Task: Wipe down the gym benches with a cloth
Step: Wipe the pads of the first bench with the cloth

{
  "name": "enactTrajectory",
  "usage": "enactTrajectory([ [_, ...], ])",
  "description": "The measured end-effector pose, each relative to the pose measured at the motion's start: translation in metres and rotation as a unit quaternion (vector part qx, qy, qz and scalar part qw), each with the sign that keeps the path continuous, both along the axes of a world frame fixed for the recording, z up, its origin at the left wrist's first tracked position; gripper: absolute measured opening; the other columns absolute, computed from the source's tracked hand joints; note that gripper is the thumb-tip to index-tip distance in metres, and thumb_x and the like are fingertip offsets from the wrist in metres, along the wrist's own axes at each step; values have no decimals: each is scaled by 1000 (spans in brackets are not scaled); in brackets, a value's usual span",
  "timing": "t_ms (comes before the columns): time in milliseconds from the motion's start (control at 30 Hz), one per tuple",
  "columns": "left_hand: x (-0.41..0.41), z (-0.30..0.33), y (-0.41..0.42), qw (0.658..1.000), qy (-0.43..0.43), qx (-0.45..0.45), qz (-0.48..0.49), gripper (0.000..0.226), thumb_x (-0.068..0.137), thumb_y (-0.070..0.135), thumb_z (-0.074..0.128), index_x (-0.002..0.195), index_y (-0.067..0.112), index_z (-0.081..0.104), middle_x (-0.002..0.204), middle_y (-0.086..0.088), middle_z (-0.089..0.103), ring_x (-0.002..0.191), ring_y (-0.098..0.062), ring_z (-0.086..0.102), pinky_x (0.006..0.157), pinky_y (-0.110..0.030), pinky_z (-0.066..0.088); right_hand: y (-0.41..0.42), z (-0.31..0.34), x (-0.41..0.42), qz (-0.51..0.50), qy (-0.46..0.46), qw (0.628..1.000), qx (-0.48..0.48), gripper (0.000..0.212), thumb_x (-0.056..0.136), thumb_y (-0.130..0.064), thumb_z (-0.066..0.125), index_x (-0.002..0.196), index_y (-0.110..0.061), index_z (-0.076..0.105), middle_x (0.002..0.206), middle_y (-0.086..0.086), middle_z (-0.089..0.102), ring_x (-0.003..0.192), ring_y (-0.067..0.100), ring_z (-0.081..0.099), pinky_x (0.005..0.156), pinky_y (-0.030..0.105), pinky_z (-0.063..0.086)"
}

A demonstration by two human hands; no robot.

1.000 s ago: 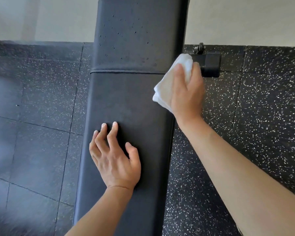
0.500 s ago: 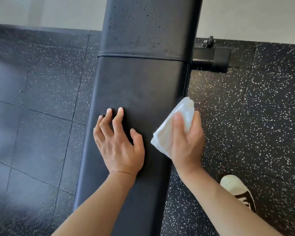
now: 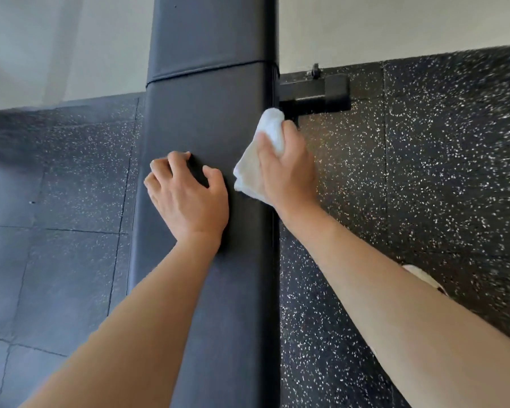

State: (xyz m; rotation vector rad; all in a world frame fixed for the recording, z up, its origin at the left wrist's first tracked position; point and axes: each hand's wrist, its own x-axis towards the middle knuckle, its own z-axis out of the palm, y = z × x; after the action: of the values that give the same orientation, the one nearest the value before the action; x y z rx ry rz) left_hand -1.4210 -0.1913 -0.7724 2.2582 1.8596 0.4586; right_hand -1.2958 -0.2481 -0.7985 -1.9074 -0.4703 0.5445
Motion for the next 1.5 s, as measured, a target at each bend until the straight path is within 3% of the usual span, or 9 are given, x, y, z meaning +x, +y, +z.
enactTrajectory([
  [133, -11, 2, -13, 999, 28, 16, -39, 31, 94, 24, 44, 118, 10, 59, 124, -15, 54, 114, -40, 47, 98, -48, 40, -69, -4, -67, 23, -57, 998, 10, 26, 97, -44, 56, 94, -19, 51, 94, 1, 55, 79, 18, 47, 70, 35, 35],
  [267, -74, 1, -86, 995, 9, 5, -102, 44, 95, 13, 48, 136, 12, 62, 138, -16, 55, 122, -41, 48, 109, -50, 38, -124, -3, -120, 19, -62, 998, 9, 27, 100, -41, 59, 88, -21, 45, 90, -1, 51, 77, 17, 44, 69, 35, 34],
  [400, -160, 6, -144, 983, 31, -26, -179, 51, 97, 17, 50, 147, 17, 56, 152, -14, 46, 137, -40, 42, 117, -53, 34, -174, 5, -166, 20, -35, 999, -8, 29, 100, -35, 61, 86, -24, 38, 88, -3, 48, 77, 17, 44, 70, 35, 34],
  [533, -188, 3, -163, 986, 27, -24, -161, 53, 93, 22, 51, 146, 20, 56, 152, -9, 46, 138, -37, 42, 117, -54, 35, -221, 2, -205, 32, -34, 999, 4, 33, 101, -35, 59, 81, -23, 36, 81, -6, 41, 72, 16, 40, 66, 36, 37],
  [700, -189, -1, -160, 987, 21, -11, -157, 53, 91, 23, 50, 144, 23, 56, 151, -5, 46, 136, -33, 43, 115, -53, 36, -219, 4, -206, 24, -9, 1000, 8, 35, 100, -33, 59, 78, -22, 34, 76, -13, 36, 68, 7, 38, 65, 30, 30],
  [867, -190, -5, -159, 987, 23, -1, -157, 53, 91, 26, 48, 144, 26, 54, 151, -2, 45, 136, -32, 43, 113, -54, 38, -146, 9, -141, -18, 83, 996, 11, 32, 98, -40, 54, 79, -21, 37, 73, -9, 45, 70, 19, 46, 69, 44, 45],
  [1033, -189, -3, -160, 987, 23, -5, -157, 53, 91, 24, 49, 144, 24, 55, 151, -3, 45, 136, -32, 43, 114, -53, 37, -99, 8, -99, -35, 22, 999, -13, 29, 102, -41, 53, 85, -20, 42, 83, -4, 55, 79, 21, 50, 76, 41, 45],
  [1500, -190, -6, -159, 989, 36, -10, -145, 56, 88, 24, 47, 144, 26, 53, 153, -1, 44, 139, -31, 41, 114, -53, 37, -249, 1, -218, 42, 75, 996, 6, 39, 103, -43, 52, 83, -11, 46, 76, 6, 50, 70, 30, 49, 68, 54, 44],
])
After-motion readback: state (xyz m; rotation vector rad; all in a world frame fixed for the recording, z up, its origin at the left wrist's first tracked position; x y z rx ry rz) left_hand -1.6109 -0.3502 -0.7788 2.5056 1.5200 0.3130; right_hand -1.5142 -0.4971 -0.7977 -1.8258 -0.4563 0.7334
